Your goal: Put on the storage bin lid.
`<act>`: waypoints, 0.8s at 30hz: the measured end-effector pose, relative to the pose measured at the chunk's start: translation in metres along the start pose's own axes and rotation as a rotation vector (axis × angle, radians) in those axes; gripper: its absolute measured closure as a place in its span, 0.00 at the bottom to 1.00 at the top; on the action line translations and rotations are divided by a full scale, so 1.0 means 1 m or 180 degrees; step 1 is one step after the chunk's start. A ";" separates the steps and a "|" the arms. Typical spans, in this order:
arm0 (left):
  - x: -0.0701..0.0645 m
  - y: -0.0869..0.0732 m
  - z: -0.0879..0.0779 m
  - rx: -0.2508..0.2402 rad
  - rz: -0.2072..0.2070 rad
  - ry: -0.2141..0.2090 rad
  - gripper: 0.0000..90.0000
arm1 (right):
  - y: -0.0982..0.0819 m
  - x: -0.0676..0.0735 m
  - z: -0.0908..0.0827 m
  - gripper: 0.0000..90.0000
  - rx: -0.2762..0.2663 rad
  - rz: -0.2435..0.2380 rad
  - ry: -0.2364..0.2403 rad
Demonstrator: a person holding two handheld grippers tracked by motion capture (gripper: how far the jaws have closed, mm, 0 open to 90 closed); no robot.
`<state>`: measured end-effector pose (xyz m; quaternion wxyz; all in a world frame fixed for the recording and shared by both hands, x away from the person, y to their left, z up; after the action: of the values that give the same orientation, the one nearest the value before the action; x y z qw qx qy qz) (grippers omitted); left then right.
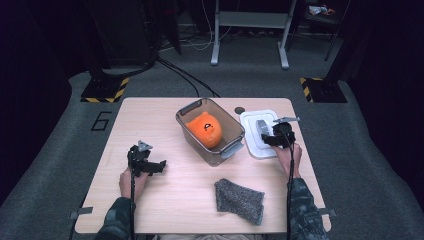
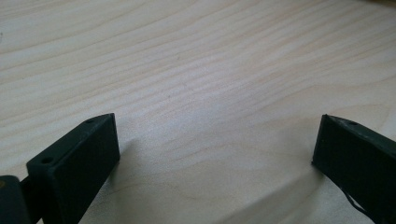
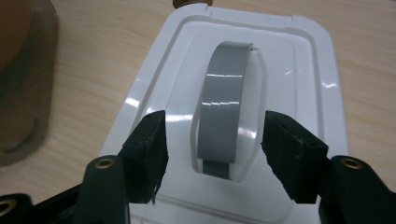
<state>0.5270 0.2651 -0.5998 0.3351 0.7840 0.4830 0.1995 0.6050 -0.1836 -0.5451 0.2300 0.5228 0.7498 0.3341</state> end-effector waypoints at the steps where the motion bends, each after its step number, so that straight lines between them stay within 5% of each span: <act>1: 0.000 0.000 0.000 -0.0003 -0.0005 0.0000 0.00 | 0.001 0.000 0.002 0.49 0.0013 0.0027 0.0009; 10: 0.000 0.000 0.000 0.0000 -0.0002 0.0003 0.00 | 0.015 -0.004 0.028 0.56 -0.0028 0.0003 -0.0187; 24: 0.000 0.000 0.000 0.0000 -0.0002 0.0000 0.00 | 0.016 -0.006 0.036 0.73 0.0061 0.0113 -0.0131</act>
<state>0.5269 0.2650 -0.5998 0.3352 0.7839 0.4832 0.1994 0.6422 -0.1762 -0.5569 0.2344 0.5449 0.7387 0.3202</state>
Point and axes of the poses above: each handheld gripper's, and its own axes: z roughly forward along the jaws, y roughly out of its top, x roughly to its left, the point moved 10 cm from there along z, roughly forward along the jaws, and after that the axes turned 2 degrees about -y, right-handed, at the moved point
